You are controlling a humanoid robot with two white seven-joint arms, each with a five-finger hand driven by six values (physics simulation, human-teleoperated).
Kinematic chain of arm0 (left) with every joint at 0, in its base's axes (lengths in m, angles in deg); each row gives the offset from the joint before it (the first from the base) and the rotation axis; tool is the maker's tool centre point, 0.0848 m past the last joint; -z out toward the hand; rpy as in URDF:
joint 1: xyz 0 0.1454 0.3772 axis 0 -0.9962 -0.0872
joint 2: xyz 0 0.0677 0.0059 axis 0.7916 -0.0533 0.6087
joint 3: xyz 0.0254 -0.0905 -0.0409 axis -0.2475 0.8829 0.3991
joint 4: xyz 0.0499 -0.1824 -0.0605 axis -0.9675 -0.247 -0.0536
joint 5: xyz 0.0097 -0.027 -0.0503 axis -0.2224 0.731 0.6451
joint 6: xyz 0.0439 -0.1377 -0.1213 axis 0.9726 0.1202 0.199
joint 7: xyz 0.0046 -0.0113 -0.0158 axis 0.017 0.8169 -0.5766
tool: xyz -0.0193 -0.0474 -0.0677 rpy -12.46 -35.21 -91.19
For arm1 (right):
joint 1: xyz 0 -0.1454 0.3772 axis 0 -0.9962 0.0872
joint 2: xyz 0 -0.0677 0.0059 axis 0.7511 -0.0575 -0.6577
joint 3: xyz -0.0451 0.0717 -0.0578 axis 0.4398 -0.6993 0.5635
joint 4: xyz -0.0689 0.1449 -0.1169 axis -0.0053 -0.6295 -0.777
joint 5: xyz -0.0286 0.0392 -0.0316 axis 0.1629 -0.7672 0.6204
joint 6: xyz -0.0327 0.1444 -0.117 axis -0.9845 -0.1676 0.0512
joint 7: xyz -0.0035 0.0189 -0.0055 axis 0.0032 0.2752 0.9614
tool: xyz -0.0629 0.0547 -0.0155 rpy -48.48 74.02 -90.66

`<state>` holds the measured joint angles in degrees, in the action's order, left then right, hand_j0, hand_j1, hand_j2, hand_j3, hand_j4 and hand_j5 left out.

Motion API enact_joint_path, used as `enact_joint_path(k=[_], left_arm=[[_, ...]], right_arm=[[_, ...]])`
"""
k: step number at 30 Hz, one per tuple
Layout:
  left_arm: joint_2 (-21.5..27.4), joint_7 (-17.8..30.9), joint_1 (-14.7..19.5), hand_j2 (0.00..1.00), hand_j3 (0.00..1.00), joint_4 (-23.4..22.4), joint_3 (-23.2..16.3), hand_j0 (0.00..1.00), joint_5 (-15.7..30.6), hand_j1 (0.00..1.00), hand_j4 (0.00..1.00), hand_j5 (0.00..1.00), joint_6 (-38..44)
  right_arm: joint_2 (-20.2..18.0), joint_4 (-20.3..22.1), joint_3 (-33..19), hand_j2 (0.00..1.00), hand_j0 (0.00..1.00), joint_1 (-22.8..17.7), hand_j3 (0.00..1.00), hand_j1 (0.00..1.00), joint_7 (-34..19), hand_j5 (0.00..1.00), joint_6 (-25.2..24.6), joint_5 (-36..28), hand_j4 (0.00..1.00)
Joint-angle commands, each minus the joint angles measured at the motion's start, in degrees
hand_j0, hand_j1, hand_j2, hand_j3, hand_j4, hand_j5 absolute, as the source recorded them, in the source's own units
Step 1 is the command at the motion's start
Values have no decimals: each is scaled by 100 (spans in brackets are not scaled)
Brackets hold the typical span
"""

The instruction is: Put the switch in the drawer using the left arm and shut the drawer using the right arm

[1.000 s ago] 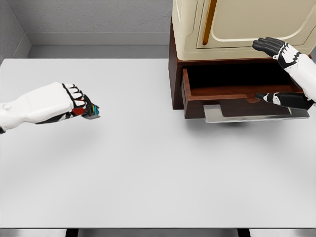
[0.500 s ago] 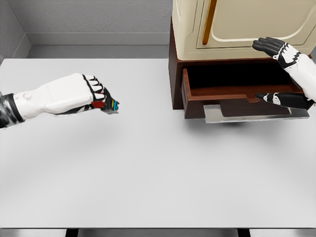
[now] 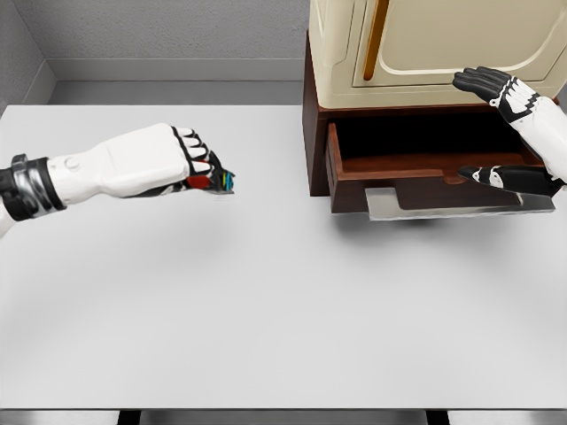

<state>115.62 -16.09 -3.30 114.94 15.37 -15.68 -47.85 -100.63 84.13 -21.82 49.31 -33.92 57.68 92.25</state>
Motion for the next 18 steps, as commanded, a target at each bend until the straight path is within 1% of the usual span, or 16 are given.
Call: enact_joint_path(k=[1, 3, 6, 9, 18], left_arm=[[-74, 34, 17, 49, 49, 0, -1, 49, 39, 49, 49, 49, 6], [-188, 61, 88, 49, 49, 0, -10, 49, 39, 49, 49, 49, 6], [-197, 61, 176, 49, 49, 0, -27, 49, 39, 49, 49, 49, 6], [-267, 61, 360, 49, 49, -17, -203, 49, 39, 49, 49, 49, 6], [-478, 61, 615, 49, 49, -96, -264, 49, 39, 49, 49, 49, 6]], right_arm=[[-7, -4, -1, 100, 100, 0, 100, 100, 3, 100, 1, -34, 100], [-7, -4, -1, 100, 100, 0, 100, 100, 3, 100, 1, -34, 100], [-7, -4, -1, 100, 100, 0, 100, 100, 3, 100, 1, -34, 100], [-7, -4, -1, 100, 100, 0, 100, 100, 3, 100, 1, -34, 100], [-7, -4, -1, 100, 100, 0, 100, 100, 3, 100, 1, -34, 100]])
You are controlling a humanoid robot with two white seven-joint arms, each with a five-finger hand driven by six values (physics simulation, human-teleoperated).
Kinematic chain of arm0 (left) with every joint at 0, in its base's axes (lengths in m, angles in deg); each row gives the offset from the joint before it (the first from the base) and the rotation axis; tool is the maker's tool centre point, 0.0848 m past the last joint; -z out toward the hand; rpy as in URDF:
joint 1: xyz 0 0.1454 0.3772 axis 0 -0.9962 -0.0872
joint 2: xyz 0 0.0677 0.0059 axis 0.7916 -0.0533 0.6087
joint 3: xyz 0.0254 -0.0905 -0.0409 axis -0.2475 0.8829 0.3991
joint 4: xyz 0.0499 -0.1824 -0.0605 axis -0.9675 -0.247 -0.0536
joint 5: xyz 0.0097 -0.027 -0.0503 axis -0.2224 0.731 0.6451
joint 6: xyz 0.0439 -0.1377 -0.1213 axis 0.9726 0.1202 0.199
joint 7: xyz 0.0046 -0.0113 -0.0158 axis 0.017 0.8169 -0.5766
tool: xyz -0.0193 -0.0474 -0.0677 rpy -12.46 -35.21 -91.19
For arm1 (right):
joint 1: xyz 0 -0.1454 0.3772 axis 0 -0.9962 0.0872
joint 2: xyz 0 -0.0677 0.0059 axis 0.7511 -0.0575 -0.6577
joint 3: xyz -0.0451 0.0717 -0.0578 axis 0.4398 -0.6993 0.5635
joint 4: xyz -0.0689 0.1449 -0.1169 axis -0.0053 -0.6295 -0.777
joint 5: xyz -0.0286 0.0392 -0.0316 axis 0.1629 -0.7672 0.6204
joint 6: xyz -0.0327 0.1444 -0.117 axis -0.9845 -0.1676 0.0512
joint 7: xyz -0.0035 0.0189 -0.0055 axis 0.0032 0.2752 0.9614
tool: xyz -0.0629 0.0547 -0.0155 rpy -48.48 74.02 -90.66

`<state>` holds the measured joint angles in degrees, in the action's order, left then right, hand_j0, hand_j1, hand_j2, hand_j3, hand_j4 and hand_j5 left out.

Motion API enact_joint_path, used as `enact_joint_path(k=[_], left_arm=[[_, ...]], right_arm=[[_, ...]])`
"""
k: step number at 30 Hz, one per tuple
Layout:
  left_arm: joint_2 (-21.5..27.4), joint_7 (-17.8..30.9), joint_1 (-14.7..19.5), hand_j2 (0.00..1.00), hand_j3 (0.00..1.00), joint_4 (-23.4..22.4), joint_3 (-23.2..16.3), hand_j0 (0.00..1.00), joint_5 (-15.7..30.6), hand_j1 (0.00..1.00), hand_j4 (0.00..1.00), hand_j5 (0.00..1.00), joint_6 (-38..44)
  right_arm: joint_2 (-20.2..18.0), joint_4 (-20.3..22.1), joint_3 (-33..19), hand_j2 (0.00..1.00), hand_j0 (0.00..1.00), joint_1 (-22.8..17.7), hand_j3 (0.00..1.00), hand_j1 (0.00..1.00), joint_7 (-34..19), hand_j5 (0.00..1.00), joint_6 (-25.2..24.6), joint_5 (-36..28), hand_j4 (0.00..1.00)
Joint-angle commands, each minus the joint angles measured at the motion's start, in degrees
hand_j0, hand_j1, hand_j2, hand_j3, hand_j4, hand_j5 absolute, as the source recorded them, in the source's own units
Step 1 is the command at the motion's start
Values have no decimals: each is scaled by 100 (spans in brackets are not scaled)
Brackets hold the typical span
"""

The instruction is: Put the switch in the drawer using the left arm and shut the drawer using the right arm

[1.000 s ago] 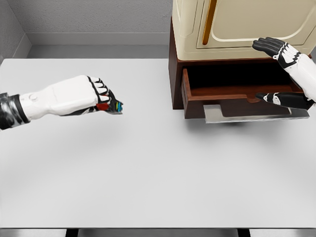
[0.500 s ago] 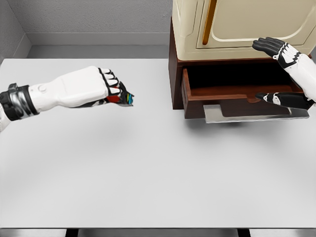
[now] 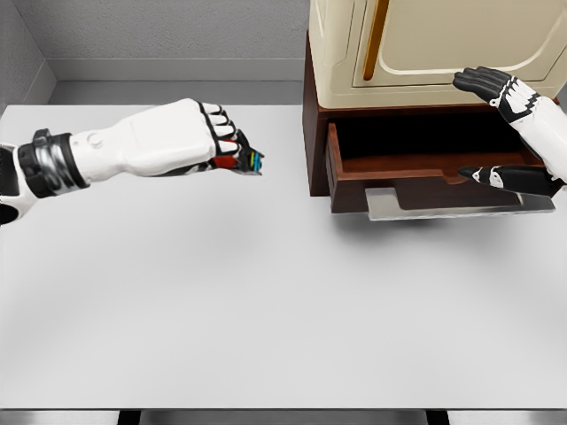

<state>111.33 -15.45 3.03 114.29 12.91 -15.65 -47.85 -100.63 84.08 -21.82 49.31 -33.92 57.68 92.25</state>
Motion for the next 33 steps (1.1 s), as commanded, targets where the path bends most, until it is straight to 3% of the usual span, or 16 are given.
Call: enact_joint_path(k=[1, 21, 33], left_arm=[[-57, -3, 9, 49, 49, -31, -18, 49, 27, 49, 49, 49, 5], [-611, 94, 668, 49, 49, -312, -378, 49, 36, 49, 49, 49, 5], [-954, 164, 861, 49, 49, -400, -413, 49, 36, 49, 49, 49, 5]], right_arm=[[-7, 1, -1, 100, 100, 0, 100, 100, 3, 100, 1, -34, 100], [-7, 1, -1, 100, 100, -9, 100, 100, 3, 100, 1, -34, 100], [-7, 1, -1, 100, 100, -9, 100, 100, 3, 100, 1, -34, 100]])
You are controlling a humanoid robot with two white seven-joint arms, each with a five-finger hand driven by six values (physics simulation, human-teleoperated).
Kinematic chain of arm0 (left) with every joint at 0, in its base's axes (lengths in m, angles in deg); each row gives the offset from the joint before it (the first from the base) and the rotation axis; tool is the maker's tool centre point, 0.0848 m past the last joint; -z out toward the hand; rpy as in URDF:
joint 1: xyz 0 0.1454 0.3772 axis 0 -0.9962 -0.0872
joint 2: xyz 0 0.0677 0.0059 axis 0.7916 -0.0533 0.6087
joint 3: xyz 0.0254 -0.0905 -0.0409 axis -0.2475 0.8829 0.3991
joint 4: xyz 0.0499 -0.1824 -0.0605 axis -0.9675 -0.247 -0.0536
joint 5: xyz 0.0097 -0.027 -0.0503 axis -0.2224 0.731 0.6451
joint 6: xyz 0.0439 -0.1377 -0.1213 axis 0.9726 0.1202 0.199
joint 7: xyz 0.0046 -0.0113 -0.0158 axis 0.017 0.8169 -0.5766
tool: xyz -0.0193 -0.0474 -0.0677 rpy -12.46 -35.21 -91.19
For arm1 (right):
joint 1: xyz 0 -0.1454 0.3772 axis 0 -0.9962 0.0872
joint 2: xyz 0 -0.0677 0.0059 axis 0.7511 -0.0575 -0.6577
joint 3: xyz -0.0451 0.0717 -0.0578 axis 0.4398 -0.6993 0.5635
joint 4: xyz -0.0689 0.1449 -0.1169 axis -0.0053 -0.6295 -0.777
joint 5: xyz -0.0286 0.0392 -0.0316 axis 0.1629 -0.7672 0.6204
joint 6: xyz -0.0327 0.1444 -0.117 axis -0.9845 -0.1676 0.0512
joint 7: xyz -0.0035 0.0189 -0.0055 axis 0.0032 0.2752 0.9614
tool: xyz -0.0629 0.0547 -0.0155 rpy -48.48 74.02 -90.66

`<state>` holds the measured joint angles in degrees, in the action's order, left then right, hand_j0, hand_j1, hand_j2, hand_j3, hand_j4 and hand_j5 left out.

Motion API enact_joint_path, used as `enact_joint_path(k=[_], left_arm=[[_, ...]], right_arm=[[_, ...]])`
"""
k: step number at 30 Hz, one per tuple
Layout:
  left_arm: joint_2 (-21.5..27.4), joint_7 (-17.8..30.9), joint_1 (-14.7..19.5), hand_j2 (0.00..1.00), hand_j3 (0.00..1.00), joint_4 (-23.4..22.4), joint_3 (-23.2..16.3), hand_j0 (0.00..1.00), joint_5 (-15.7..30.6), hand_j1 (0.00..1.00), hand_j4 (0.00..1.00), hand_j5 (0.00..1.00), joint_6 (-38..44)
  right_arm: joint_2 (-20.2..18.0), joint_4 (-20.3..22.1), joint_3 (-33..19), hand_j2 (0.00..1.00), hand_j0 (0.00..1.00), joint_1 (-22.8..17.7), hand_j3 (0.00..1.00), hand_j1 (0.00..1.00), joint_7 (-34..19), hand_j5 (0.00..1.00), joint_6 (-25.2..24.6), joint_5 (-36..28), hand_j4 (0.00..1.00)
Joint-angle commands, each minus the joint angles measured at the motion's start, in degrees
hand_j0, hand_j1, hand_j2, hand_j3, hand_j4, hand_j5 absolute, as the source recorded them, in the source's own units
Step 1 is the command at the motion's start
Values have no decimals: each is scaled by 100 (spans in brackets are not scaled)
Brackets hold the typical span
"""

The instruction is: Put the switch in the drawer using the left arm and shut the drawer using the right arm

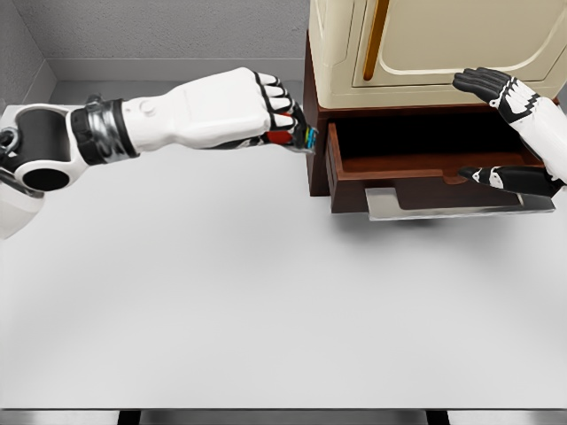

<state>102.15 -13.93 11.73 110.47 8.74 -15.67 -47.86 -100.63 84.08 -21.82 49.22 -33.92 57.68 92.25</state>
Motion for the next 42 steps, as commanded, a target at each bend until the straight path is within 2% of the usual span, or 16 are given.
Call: enact_joint_path(k=[1, 19, 42], left_arm=[[-115, 38, 17, 49, 49, -71, 3, 49, 38, 49, 49, 49, 7], [-739, 213, 378, 49, 49, -273, -217, 49, -6, 49, 49, 49, 7], [-1565, 477, 773, 50, 50, -914, -410, 50, -14, 50, 50, 50, 7]], right_arm=[[-15, 2, -1, 100, 100, 0, 100, 100, 3, 100, 1, -34, 100], [-6, -7, -1, 100, 100, 0, 100, 100, 3, 100, 1, -34, 100], [-24, -7, -10, 100, 100, -35, 100, 100, 3, 100, 1, -34, 100]])
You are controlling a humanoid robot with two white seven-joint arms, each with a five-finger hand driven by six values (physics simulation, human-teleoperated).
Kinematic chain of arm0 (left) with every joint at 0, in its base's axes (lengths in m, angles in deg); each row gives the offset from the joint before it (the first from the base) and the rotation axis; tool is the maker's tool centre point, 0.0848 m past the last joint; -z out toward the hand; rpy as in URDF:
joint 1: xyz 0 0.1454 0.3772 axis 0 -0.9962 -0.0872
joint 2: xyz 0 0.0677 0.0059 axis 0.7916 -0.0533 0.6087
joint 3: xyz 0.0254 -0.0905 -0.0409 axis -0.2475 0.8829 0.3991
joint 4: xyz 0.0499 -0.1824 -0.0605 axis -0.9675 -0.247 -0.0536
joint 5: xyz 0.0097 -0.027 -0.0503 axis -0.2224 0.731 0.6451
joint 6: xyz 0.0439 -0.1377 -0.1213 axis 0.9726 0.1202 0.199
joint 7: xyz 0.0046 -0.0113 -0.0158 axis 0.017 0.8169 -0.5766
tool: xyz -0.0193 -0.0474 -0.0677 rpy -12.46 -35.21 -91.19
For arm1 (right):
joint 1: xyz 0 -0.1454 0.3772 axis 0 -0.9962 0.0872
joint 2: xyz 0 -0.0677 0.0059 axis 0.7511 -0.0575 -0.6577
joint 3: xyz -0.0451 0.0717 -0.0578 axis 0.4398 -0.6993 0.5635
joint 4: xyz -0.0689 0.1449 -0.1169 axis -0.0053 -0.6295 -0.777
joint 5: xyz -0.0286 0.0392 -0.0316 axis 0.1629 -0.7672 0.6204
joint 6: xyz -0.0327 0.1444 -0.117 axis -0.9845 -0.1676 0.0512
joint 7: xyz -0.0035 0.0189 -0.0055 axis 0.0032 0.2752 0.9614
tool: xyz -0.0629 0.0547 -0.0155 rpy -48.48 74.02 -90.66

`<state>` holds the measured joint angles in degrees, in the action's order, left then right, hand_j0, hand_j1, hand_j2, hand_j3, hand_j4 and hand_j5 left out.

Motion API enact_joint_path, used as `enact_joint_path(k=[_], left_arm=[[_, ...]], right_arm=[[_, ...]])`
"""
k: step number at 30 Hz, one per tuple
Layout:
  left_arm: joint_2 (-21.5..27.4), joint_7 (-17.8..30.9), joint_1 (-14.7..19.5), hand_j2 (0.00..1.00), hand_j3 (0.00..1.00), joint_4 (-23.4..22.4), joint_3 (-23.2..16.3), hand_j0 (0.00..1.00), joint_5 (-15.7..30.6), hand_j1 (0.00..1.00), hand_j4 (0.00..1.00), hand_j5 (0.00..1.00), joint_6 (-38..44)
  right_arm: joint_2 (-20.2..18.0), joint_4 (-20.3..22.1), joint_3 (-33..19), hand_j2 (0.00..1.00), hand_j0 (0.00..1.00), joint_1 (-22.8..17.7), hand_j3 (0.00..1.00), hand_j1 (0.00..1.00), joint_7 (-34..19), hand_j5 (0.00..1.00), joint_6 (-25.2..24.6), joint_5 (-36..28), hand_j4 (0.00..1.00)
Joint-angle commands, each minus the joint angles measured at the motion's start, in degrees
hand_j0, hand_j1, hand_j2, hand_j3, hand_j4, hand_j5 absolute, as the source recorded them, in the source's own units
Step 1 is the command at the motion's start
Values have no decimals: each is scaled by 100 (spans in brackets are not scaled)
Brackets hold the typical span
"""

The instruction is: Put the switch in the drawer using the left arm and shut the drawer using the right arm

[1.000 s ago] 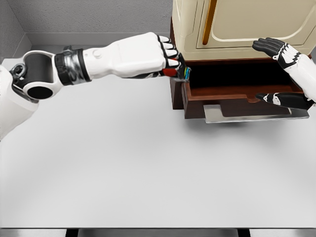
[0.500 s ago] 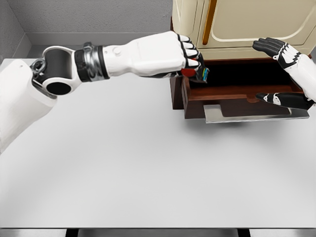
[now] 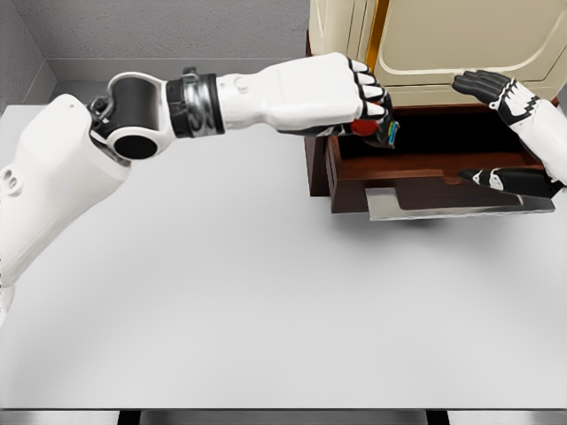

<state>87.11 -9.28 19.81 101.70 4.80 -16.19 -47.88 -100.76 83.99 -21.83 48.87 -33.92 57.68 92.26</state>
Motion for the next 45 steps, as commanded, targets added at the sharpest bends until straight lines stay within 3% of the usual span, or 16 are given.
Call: enact_joint_path(k=[1, 15, 16, 18, 23, 38, 45], left_arm=[[-131, 13, 17, 50, 50, -134, -15, 50, 28, 50, 50, 50, 9], [-615, 101, 281, 53, 53, -661, -138, 53, -7, 53, 53, 53, 9], [-624, 101, 308, 61, 61, -714, -139, 61, -7, 61, 61, 61, 9], [-633, 74, 308, 100, 100, -705, -139, 100, 19, 100, 100, 100, 9], [-633, 74, 325, 100, 100, -723, -130, 100, 28, 100, 100, 100, 9], [-615, 74, 290, 100, 100, -793, -130, 100, 37, 100, 100, 100, 9], [-360, 74, 237, 100, 100, -169, -95, 100, 81, 100, 100, 100, 9]], right_arm=[[-11, 2, -9, 100, 100, 0, 100, 100, 3, 100, 1, -35, 100], [-64, -253, -88, 100, 100, -9, 100, 100, 3, 100, 1, -61, 100], [-81, -297, -88, 100, 100, -9, 100, 100, 3, 100, 1, -70, 100], [-90, -411, -97, 100, 100, -17, 100, 100, 3, 100, 1, -70, 100], [-90, -473, -791, 100, 100, -589, 100, 100, 3, 100, 1, -70, 100], [-81, -464, -800, 100, 100, -589, 100, 100, 3, 100, 1, -70, 100], [-64, -245, -791, 100, 100, -598, 100, 100, 3, 100, 1, -70, 100]])
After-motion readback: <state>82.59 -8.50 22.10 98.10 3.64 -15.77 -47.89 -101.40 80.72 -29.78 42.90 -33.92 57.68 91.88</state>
